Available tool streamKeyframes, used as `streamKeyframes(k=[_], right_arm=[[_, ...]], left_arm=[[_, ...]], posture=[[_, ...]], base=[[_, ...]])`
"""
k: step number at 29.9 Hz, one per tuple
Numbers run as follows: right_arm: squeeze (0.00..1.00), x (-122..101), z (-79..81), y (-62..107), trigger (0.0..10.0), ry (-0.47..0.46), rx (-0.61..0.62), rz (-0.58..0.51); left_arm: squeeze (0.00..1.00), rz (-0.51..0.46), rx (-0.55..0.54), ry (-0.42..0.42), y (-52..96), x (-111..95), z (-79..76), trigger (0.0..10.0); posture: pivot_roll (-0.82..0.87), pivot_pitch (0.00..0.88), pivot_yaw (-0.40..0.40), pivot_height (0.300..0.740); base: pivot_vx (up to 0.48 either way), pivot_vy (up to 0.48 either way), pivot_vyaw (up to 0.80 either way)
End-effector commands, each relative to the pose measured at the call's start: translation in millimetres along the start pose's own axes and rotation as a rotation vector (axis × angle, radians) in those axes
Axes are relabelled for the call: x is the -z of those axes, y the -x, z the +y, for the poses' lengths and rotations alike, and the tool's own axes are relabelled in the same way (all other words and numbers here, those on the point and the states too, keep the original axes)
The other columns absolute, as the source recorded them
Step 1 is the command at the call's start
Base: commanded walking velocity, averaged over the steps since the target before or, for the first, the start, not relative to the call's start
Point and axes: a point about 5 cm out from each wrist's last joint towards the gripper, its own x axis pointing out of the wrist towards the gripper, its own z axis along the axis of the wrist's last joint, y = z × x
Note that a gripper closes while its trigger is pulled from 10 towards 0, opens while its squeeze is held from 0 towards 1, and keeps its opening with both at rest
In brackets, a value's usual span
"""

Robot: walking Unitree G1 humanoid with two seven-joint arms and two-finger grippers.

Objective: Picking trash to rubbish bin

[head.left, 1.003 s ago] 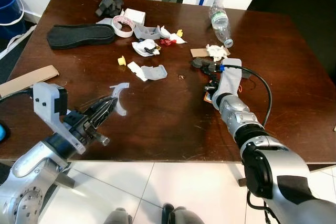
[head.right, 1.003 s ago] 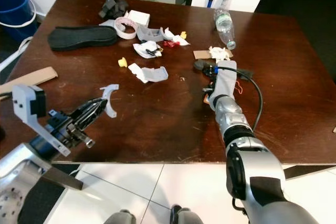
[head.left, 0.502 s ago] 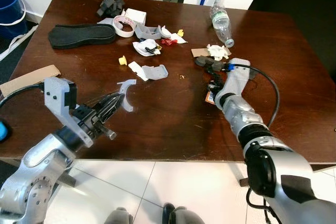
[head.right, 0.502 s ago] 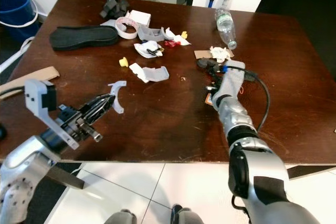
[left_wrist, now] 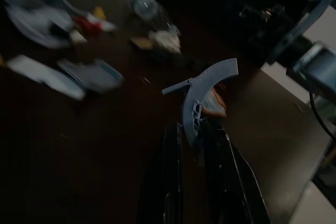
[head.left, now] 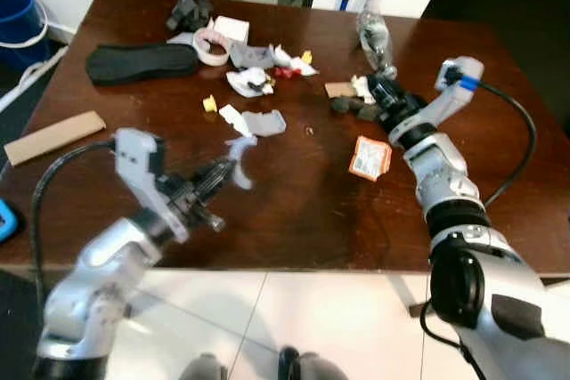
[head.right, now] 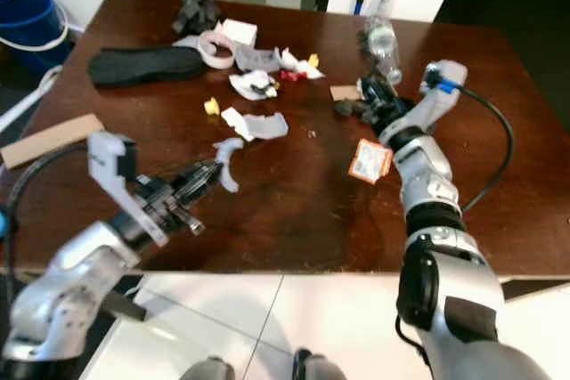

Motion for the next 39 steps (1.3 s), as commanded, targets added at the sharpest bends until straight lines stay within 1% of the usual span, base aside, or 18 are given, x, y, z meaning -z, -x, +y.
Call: streamKeyframes(k=[1, 3, 6, 9, 13, 17, 18, 21, 23, 26, 27, 30, 31, 33, 34, 37, 38, 39], right_arm=[[0.0, -5.6, -22.7, 8.6, 10.0, 0.019, 0.14, -0.03], [0.0, -12.3, -31.5, 11.3, 10.0, 0.018, 0.182, -0.054], [0.0, -19.5, -43.0, 15.0, 10.0, 0.031, 0.252, -0.065], [0.0, -19.7, -49.1, 18.3, 10.0, 0.063, 0.294, -0.049], [0.0, -20.1, -56.1, 23.1, 10.0, 0.112, 0.352, -0.047], [0.0, -27.5, -79.4, 37.6, 10.0, 0.22, 0.519, -0.041], [0.0, -27.5, -79.4, 37.6, 10.0, 0.22, 0.519, -0.041], [0.0, -29.8, -88.0, 43.6, 10.0, 0.25, 0.576, -0.035], [0.0, -30.6, -97.5, 51.1, 10.0, 0.277, 0.632, -0.017], [0.0, -30.6, -102.5, 55.5, 10.0, 0.299, 0.662, -0.005], [0.0, -30.2, -106.4, 59.3, 10.0, 0.314, 0.684, 0.005], [0.0, -27.7, -127.5, 81.7, 10.0, 0.37, 0.803, 0.056], [0.0, -27.7, -127.5, 81.7, 10.0, 0.37, 0.803, 0.056], [0.0, -28.1, -139.1, 95.3, 10.0, 0.399, 0.867, 0.079], [0.0, -28.1, -139.1, 95.3, 10.0, 0.399, 0.867, 0.079], [0.0, -27.0, -159.6, 123.1, 10.0, 0.44, 0.984, 0.136], [0.0, -27.0, -159.6, 123.1, 10.0, 0.44, 0.984, 0.136], [0.0, -25.4, -164.6, 131.3, 10.0, 0.451, 1.013, 0.158]], left_arm=[[0.0, 0.027, 0.027, 0.007, -5.3, 9.1, -6.5, 10.0], [0.0, 0.054, 0.046, -0.004, -12.0, 15.2, -11.9, 10.0], [0.0, 0.075, 0.083, 0.016, -23.4, 24.2, -23.5, 10.0], [0.0, 0.076, 0.087, 0.028, -28.8, 27.9, -26.9, 10.0], [0.0, 0.077, 0.086, 0.026, -32.7, 30.5, -25.9, 10.0], [0.0, 0.093, 0.075, 0.005, -31.7, 31.7, -20.5, 10.0], [0.0, 0.093, 0.075, 0.005, -31.7, 31.7, -20.5, 10.0], [0.0, 0.097, 0.065, -0.005, -30.9, 31.9, -17.7, 10.0], [0.0, 0.098, 0.059, -0.012, -30.4, 31.9, -15.7, 10.0], [0.0, 0.1, 0.056, -0.014, -30.3, 32.4, -15.0, 10.0], [0.0, 0.102, 0.056, -0.015, -30.2, 33.1, -14.6, 10.0], [0.0, 0.117, 0.056, -0.019, -29.6, 38.8, -14.5, 10.0], [0.0, 0.117, 0.056, -0.019, -29.6, 38.8, -14.5, 10.0], [0.0, 0.127, 0.061, -0.02, -29.4, 41.8, -15.7, 10.0], [0.0, 0.127, 0.061, -0.02, -29.4, 41.8, -15.7, 10.0], [0.0, 0.146, 0.064, -0.012, -27.1, 48.5, -17.1, 10.0], [0.0, 0.146, 0.064, -0.012, -27.1, 48.5, -17.1, 10.0], [0.0, 0.153, 0.062, -0.008, -26.3, 51.0, -16.5, 10.0]], posture=[[0.18, 0.126, -0.07, 0.74], [0.18, 0.121, -0.069, 0.74], [0.16, 0.116, -0.061, 0.74], [0.15, 0.115, -0.059, 0.74], [0.14, 0.115, -0.055, 0.74], [0.14, 0.108, -0.054, 0.74], [0.14, 0.108, -0.054, 0.74], [0.13, 0.104, -0.056, 0.74], [0.13, 0.103, -0.055, 0.74], [0.13, 0.099, -0.057, 0.74], [0.13, 0.099, -0.057, 0.74], [0.14, 0.093, -0.065, 0.74], [0.14, 0.093, -0.065, 0.74], [0.14, 0.093, -0.065, 0.74], [0.14, 0.093, -0.065, 0.74], [0.14, 0.097, -0.065, 0.74], [0.14, 0.097, -0.065, 0.74], [0.14, 0.097, -0.065, 0.74]], base=[[0.0, 0.0, 0.0], [0.0, 0.0, 0.0], [0.0, 0.0, 0.0], [0.0, 0.0, 0.0], [0.0, 0.0, 0.0], [-0.21, 0.0, 0.0], [-0.285, 0.0, 0.0], [-0.303, 0.0, 0.0], [-0.313, 0.0, 0.0], [-0.312, 0.0, 0.0], [-0.311, 0.0, 0.0], [-0.312, 0.0, 0.0], [-0.315, 0.0, 0.0], [-0.311, 0.0, 0.0], [-0.311, 0.0, 0.0], [-0.31, 0.0, 0.0], [-0.311, 0.0, 0.0], [-0.311, 0.0, 0.0]])
